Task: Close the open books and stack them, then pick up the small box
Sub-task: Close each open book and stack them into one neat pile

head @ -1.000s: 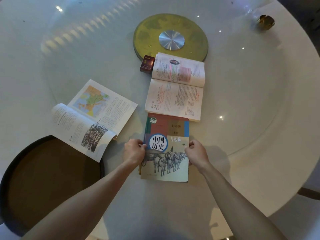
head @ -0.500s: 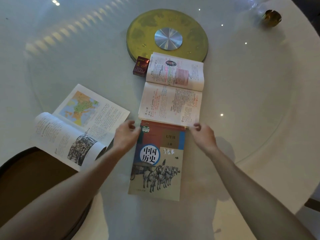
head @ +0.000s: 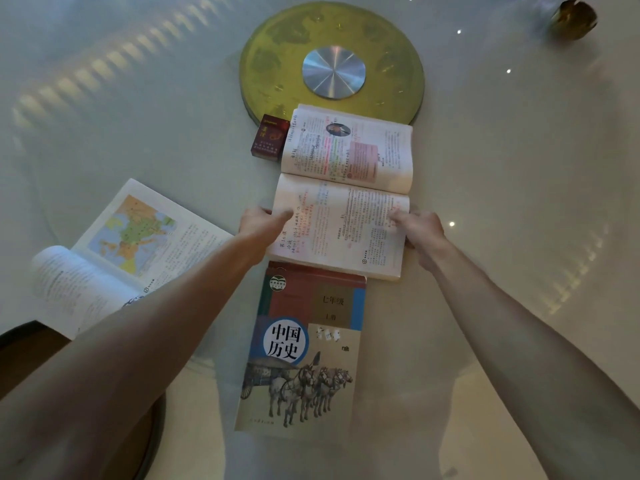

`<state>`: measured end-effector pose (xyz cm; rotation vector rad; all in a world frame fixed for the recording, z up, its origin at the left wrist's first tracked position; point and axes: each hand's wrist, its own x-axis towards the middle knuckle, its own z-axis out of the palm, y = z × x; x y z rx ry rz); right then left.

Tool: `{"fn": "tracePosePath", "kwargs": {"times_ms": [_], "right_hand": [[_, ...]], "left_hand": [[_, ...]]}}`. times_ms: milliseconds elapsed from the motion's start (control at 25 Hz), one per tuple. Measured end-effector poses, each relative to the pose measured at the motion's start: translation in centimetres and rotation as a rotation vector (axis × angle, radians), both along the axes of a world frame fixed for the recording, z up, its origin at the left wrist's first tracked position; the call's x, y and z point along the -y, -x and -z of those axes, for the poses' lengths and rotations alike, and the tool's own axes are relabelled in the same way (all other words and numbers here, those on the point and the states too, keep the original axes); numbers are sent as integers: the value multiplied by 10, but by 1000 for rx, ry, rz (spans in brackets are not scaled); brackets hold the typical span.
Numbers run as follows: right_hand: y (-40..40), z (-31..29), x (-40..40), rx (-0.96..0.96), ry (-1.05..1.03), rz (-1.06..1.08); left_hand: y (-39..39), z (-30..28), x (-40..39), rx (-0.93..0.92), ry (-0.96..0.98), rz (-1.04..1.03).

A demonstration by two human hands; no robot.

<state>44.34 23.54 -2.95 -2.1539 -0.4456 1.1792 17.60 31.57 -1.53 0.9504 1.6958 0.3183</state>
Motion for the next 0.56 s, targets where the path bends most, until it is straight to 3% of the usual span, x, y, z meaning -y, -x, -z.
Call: {"fn": "tracePosePath", "kwargs": {"times_ms": [120, 320, 560], "right_hand": [[-10, -2, -3, 76, 12, -3], [-19, -24, 3, -190, -86, 163], [-12, -32, 49, -119, -84, 130]], "left_hand": [[-8, 1, -5, -12, -25, -36], [-18, -10, -3, 33, -66, -47], [-6, -34, 16, 182, 44, -88]]}}
